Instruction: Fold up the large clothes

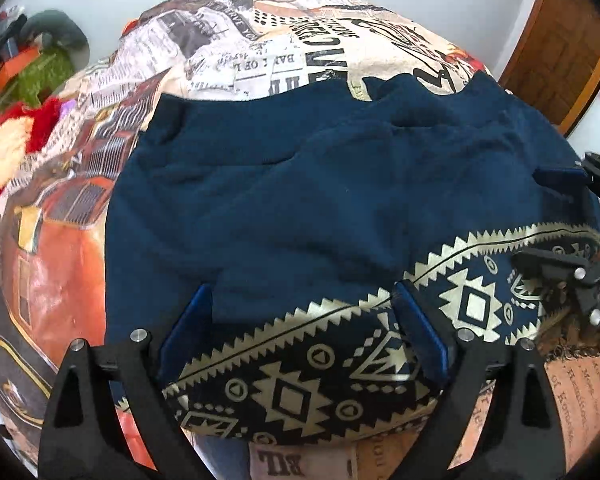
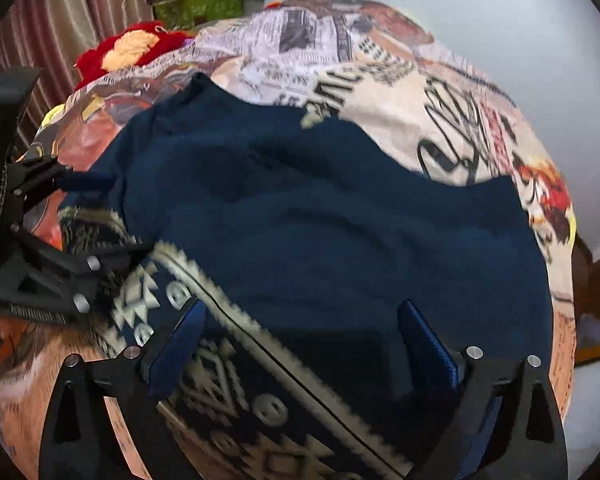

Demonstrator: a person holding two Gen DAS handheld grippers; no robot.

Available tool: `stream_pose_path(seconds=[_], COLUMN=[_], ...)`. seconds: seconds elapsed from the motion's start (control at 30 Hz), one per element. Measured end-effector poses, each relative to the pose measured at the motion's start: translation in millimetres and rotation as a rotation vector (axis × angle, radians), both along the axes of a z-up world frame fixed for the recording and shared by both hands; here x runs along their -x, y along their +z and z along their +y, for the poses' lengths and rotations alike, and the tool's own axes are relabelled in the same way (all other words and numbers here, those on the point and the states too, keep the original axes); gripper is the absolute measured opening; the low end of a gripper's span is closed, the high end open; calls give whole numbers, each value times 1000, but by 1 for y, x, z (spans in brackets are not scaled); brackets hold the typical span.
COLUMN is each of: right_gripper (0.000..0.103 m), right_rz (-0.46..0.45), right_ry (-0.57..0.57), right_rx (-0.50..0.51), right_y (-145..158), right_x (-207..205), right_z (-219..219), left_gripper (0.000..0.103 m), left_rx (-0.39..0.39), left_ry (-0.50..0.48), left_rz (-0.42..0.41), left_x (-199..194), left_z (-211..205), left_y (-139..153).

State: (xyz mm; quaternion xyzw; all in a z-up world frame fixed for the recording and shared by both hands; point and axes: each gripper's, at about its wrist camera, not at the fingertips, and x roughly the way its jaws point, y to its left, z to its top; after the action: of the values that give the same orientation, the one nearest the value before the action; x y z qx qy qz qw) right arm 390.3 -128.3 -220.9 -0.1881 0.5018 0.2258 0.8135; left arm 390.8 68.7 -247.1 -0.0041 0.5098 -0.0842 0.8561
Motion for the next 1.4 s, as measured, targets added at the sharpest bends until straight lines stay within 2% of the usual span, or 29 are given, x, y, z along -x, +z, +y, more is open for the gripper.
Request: stream_pose_path(seconds=[0.13, 0.33, 0.53, 0.67, 0.77, 0.87, 0.97, 1.07, 1.17, 1.27, 1.4], right_gripper=[98, 98, 98, 98, 98, 98, 98, 99, 99, 99, 99], right_rz=[-12, -20, -31, -68, -109, -162, -201, -216, -193, -132, -31], right_ry=[-3, -39, -68, -73, -72, -82, -84, -72, -37, 0, 15], right_rx=[25, 53, 82, 106, 82, 33, -26, -48, -40, 6, 70], right_y=[4, 13, 22, 34, 52, 74, 90, 94, 81, 53, 10], right_x=[8, 24, 41, 51, 56, 56, 52, 47, 41, 31, 19], right_z=[-26, -53, -65, -66, -63, -54, -36, -11, 14, 31, 37], left_gripper=[93, 93, 92, 92, 92, 92, 92, 92, 92, 92, 92], left_rx=[7, -51, -115, -90, 18, 222, 418, 567, 687, 807, 868], left_ry=[8, 28, 104, 205, 304, 383, 426, 460, 497, 522, 543], left_rz=[8, -12, -24, -43, -26, 8, 79, 150, 213, 260, 226], left_x=[7, 30, 54, 71, 84, 95, 99, 98, 96, 93, 84], left_z=[9, 16, 39, 66, 88, 104, 106, 103, 100, 98, 102], left_y=[3, 13, 24, 36, 45, 43, 26, 4, -18, -38, -42])
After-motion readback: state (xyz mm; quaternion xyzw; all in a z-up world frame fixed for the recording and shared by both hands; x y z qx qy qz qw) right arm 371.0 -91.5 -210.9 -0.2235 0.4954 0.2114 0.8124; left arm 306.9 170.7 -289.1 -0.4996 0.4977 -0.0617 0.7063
